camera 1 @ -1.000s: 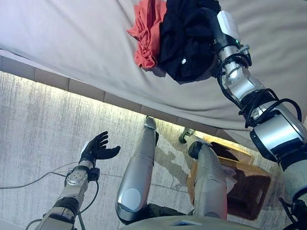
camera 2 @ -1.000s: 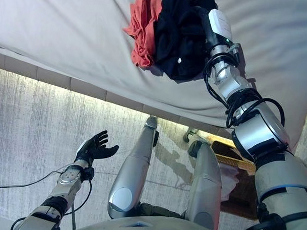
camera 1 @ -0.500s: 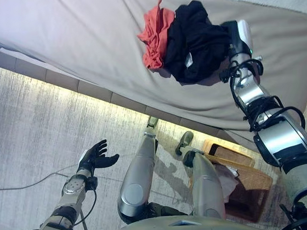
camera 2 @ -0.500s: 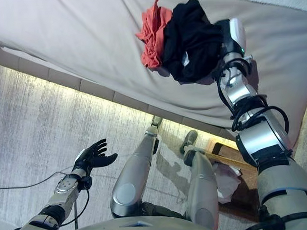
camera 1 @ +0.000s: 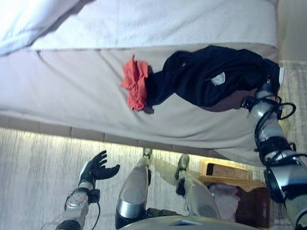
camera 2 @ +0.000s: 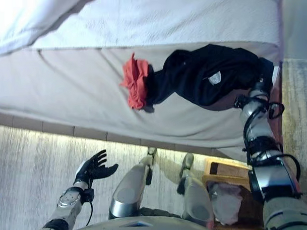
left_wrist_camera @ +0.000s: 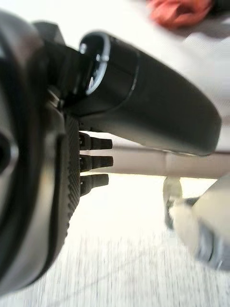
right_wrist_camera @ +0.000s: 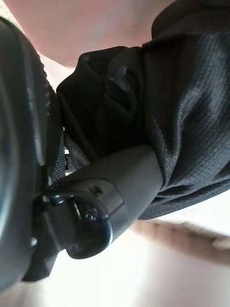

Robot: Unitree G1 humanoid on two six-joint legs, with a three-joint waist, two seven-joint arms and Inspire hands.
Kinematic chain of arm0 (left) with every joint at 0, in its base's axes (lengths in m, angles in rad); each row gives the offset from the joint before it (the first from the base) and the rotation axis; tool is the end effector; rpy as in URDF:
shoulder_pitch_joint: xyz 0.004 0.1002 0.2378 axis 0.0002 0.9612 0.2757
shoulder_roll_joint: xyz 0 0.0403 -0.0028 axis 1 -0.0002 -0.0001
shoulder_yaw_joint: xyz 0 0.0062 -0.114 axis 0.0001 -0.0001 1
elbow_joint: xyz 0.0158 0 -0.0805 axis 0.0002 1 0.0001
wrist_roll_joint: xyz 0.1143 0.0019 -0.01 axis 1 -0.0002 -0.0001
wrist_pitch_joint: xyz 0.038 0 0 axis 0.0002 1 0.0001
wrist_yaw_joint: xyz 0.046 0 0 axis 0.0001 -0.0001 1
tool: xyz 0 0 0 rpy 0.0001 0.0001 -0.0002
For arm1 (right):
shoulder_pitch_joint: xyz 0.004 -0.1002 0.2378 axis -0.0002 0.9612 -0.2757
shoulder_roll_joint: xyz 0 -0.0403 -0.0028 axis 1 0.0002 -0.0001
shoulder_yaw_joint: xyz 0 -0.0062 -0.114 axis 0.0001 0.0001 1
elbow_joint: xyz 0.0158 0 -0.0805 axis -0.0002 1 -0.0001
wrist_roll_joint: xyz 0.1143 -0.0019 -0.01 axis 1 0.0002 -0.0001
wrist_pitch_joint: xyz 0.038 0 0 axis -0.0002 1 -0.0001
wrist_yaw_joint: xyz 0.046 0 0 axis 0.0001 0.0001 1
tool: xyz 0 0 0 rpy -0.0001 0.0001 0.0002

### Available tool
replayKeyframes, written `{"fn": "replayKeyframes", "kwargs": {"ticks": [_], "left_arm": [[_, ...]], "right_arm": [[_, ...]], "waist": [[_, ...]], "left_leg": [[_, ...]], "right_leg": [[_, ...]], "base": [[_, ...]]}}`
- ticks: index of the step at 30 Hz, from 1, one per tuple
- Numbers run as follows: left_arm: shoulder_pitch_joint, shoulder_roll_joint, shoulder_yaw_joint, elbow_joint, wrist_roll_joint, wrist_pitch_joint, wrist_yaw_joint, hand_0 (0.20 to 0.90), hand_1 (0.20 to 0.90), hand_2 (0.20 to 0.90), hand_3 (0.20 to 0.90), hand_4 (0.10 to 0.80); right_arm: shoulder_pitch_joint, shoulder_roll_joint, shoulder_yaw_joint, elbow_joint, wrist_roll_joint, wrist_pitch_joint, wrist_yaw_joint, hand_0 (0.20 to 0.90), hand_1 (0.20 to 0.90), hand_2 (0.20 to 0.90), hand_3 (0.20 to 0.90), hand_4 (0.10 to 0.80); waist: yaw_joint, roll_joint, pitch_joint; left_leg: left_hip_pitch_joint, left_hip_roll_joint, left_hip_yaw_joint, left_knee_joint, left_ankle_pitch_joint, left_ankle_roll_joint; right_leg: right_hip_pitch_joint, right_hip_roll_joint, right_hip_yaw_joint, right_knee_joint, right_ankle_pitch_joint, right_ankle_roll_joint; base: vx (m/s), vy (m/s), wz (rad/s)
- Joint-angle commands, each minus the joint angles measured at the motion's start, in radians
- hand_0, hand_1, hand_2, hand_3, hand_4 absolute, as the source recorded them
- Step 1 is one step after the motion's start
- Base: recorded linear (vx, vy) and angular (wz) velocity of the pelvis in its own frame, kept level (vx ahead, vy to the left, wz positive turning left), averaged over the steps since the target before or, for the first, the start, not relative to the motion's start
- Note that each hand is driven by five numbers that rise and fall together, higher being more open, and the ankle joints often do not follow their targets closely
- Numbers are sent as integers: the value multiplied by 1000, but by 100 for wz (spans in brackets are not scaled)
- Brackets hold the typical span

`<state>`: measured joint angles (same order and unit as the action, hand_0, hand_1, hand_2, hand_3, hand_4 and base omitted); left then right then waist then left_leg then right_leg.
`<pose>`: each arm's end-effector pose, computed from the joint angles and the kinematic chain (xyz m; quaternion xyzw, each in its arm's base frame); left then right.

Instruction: Pick up the clothes from the bed and place them into the basket

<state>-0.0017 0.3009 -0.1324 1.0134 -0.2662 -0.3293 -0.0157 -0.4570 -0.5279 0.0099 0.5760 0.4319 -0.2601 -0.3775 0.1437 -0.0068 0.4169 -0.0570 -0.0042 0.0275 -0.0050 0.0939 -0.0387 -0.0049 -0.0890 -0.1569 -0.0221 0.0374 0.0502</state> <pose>0.1274 0.2426 -0.1083 0.0572 0.3314 0.0635 0.9396 0.3003 -0.2712 0.0874 -0.0255 -0.0999 -0.2539 0.9617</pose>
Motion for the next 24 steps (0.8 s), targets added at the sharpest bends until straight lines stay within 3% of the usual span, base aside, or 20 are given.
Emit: {"fn": "replayKeyframes", "kwargs": {"ticks": [1, 3, 5, 7, 8, 10, 13, 14, 15, 16, 19, 21, 24], "left_arm": [[75, -31, -40, 51, 73, -29, 63, 900, 900, 900, 900, 800], [88, -50, -27, 21, 53, -18, 62, 900, 900, 900, 900, 800], [104, -72, -23, -3, 21, -21, 60, 900, 900, 900, 900, 800], [124, -91, -37, -6, 12, -37, 65, 900, 900, 900, 900, 800], [124, -92, -35, -2, 26, -32, 60, 900, 900, 900, 900, 800], [121, -89, -37, 8, 46, -31, 53, 900, 900, 900, 900, 800], [114, -66, -62, 37, 57, -27, 50, 900, 900, 900, 900, 800], [116, -51, -64, 40, 45, -25, 50, 900, 900, 900, 900, 800], [120, -40, -62, 41, 37, -19, 53, 900, 900, 900, 900, 800], [128, -26, -55, 36, 30, -7, 59, 900, 900, 900, 900, 800], [136, -1, -28, 45, 2, -16, 65, 900, 900, 900, 900, 800], [121, 6, -7, 67, -20, -35, 61, 900, 900, 900, 900, 800], [89, 10, 14, 58, -46, -31, 51, 900, 900, 900, 900, 800]], "right_arm": [[131, 4, -86, -223, 24, -158, 9, 300, 300, 300, 200, 100], [197, 27, -119, -298, 26, -168, 25, 300, 300, 300, 200, 100], [220, 42, -131, -324, 28, -188, 31, 300, 300, 300, 200, 100], [192, 63, -113, -314, 42, -211, -28, 300, 300, 300, 200, 100], [188, 73, -114, -313, 39, -208, -60, 300, 300, 300, 200, 100], [200, 84, -130, -330, 39, -199, -105, 300, 300, 300, 200, 100], [256, 118, -171, -329, 68, -219, -132, 300, 300, 300, 200, 100], [261, 119, -175, -323, 85, -212, -115, 300, 300, 300, 200, 100], [257, 118, -171, -316, 96, -204, -101, 300, 300, 300, 200, 100], [250, 121, -163, -315, 105, -198, -91, 300, 300, 300, 200, 100], [228, 126, -132, -333, 97, -205, -81, 300, 300, 300, 200, 100], [209, 134, -101, -353, 57, -253, -96, 300, 300, 300, 200, 100], [172, 159, -62, -407, -10, -259, -110, 300, 300, 300, 200, 100]], "waist": [[-79, -50, -264], [-94, -64, -272], [-77, -71, -265], [-58, -59, -280], [-59, -56, -283], [-70, -51, -286], [-107, -46, -294], [-105, -42, -288], [-96, -36, -292], [-77, -28, -288], [-34, 2, -284], [4, 29, -297], [41, 12, -307]], "left_leg": [[-14, 47, 29, 15, -85, -1], [-12, 34, 9, 110, -124, -4], [-23, -19, -120, 179, -146, 8], [2, -89, -276, 85, -135, 58], [21, -97, -274, 76, -145, 72], [35, -89, -250, 72, -154, 80], [73, -96, -216, 37, -172, 94], [81, -93, -196, 39, -174, 93], [88, -83, -167, 33, -183, 91], [99, -69, -117, 27, -182, 87], [101, -24, -7, 16, -152, 85], [79, 10, 54, 3, -127, 89], [25, 29, 127, 14, -109, 76]], "right_leg": [[-31, 29, 35, 52, -36, -6], [-6, 19, 62, 48, -29, -13], [24, 18, 115, 40, -20, -12], [11, 41, 199, 43, -5, 5], [6, 39, 221, 48, -3, 11], [-1, 31, 234, 54, 7, 23], [-53, -15, 222, 35, 93, 81], [-73, -31, 189, 44, 109, 91], [-81, -49, 120, 53, 110, 96], [-96, -78, 18, 101, 135, 104], [-80, -133, -118, 243, 120, 92], [-25, -171, -169, 336, 69, 66], [63, -189, -199, 297, 31, 67]], "base": [[60, 73, -29], [24, 129, -40], [0, 154, -61], [-45, 140, -150], [-51, 107, -157], [-77, 83, -125], [-132, 86, -83], [-211, 65, -79], [-269, 45, -129], [-266, 28, -160], [-308, 32, -139], [-307, -8, -154], [-248, -156, -116]]}}
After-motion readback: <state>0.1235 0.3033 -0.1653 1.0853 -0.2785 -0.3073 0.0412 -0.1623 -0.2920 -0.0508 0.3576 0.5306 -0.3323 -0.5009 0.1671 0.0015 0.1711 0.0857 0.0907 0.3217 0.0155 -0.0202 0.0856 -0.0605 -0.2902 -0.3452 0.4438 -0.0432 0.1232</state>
